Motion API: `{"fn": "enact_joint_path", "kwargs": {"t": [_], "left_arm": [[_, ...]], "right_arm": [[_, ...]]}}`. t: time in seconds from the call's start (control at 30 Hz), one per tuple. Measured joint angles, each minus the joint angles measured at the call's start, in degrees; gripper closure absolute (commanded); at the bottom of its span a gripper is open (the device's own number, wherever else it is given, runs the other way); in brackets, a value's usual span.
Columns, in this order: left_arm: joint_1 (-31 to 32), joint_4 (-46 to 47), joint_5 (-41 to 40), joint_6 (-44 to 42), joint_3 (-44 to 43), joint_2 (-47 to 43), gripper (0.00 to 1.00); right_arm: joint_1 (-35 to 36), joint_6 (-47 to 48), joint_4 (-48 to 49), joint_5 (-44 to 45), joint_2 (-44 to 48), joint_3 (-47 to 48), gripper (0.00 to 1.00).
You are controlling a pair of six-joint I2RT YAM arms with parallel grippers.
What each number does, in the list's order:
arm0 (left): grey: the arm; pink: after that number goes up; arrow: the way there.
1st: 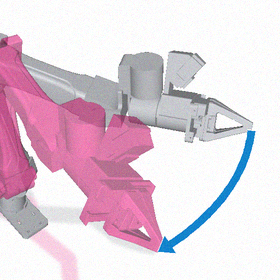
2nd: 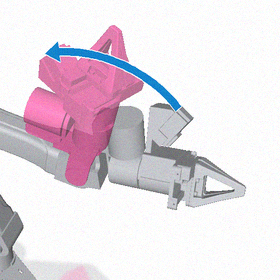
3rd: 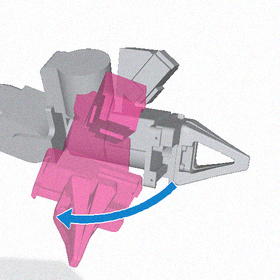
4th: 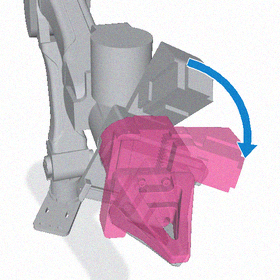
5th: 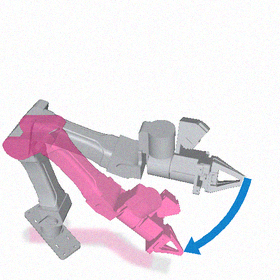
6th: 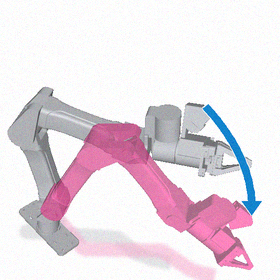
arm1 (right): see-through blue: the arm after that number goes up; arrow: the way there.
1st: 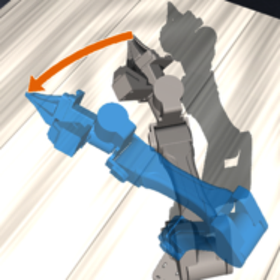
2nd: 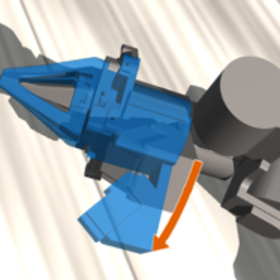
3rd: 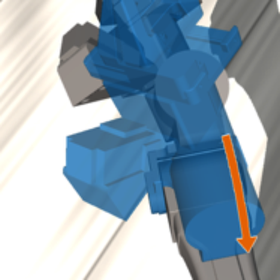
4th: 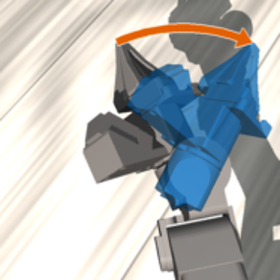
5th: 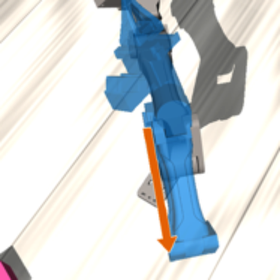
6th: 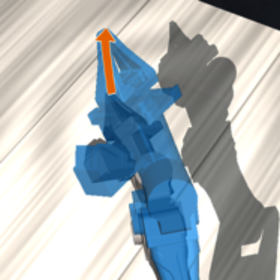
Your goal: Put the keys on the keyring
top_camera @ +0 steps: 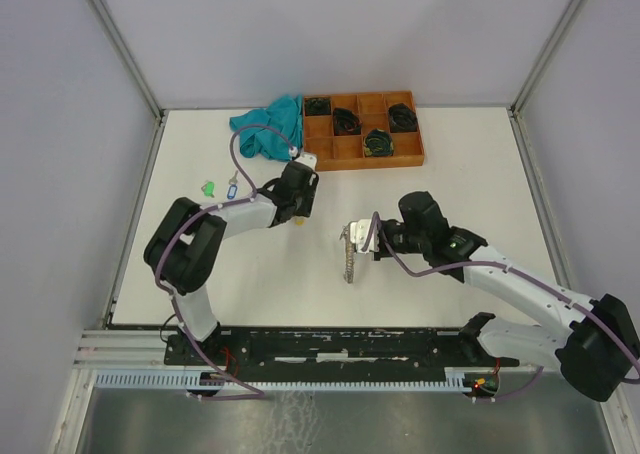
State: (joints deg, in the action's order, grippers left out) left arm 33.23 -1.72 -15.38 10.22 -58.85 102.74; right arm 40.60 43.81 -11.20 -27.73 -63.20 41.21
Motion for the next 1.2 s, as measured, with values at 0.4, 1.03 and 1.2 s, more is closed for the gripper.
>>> {"fn": "enact_joint_path", "kwargs": {"t": [0.4,1.03,1.2], "left_arm": [[1.3,-6.8,-2.7,0.4,-2.9,3.2,0.60],[0.0,-7.2,-5.9,3.7,10.6,-13.2,0.49],[0.6,-5.5,-3.4,7.1,9.4,-13.7,0.48]], "right_arm": [[0.0,0.0,0.0,-0.4,0.5,-0.7,0.99],[0.0,-3.5,0.4,-2.0,2.2,-1.0,0.99],[0.0,-5.1,2.2,-0.7,2.3,-2.0,0.99]]}}
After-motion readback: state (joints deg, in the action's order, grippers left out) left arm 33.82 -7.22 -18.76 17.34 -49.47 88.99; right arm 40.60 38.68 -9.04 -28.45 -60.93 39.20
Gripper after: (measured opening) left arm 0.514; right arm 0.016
